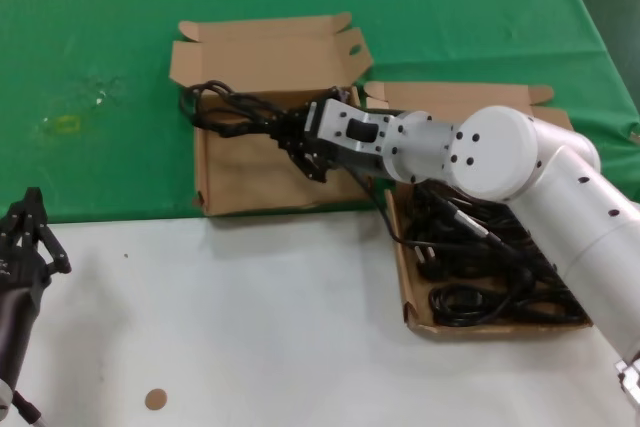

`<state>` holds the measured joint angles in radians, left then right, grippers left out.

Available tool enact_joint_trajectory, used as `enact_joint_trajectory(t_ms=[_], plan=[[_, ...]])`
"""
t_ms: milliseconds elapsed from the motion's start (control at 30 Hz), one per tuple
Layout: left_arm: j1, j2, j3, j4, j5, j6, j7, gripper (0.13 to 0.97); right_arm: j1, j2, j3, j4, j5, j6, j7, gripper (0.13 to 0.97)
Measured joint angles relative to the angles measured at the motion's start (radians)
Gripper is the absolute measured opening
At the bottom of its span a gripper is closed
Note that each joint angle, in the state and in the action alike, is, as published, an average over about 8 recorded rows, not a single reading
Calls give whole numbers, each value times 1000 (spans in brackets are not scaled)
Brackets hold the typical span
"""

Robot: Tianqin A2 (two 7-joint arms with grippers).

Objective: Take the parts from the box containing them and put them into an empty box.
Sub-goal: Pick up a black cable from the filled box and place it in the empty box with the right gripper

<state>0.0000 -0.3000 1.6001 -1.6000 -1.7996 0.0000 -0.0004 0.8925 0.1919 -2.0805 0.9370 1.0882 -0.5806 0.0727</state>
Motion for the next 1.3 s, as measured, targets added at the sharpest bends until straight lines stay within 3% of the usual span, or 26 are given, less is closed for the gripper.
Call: enact_joint_trajectory(t_ms=[400,767,1067,1300], plan=[[0,0,0,0,0,0,0,144,50,-20,4,-158,40,47,-83,227],[0,0,0,0,0,0,0,144,70,-37,3,-221,61,78,-120,229],[0,0,0,0,0,0,0,144,76,-41,3,-223,69,86,-122,298],[0,0,0,0,0,0,0,144,66,-31,4,-179,54,83,-89,418]])
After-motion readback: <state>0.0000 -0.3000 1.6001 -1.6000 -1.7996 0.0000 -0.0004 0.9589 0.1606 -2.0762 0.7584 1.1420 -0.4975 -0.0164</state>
